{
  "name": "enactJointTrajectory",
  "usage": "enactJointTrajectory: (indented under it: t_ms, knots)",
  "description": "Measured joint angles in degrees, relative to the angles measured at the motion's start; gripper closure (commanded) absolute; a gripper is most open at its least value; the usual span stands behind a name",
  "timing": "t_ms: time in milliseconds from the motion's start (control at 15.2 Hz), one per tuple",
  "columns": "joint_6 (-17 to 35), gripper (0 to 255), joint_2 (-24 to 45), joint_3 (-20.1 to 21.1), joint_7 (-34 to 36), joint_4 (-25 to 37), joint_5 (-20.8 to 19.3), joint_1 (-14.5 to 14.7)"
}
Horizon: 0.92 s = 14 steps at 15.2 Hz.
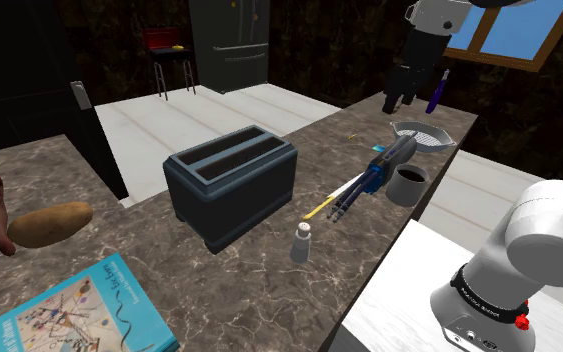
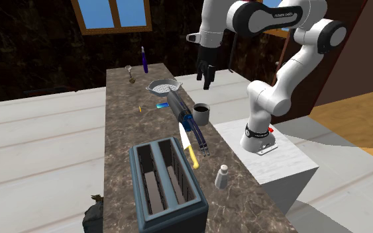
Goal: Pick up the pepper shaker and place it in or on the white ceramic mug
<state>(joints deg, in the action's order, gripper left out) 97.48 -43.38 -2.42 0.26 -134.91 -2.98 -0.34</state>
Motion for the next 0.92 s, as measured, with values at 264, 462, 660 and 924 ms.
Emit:
enactJointTrajectory:
  t_ms: [264,462,660,924]
  knots:
    - [1.27,0,-0.56,2.33,2.43,-1.96,1.02,0.82]
    - [4.68,0,-0.56,5.76,6.00,-5.58,2.61,2.11]
    - [7.44,0,0.30,9.30,9.65,-7.60,4.21,3.45]
    - [11.40,0,1.67,14.38,14.85,-10.42,6.49,5.49]
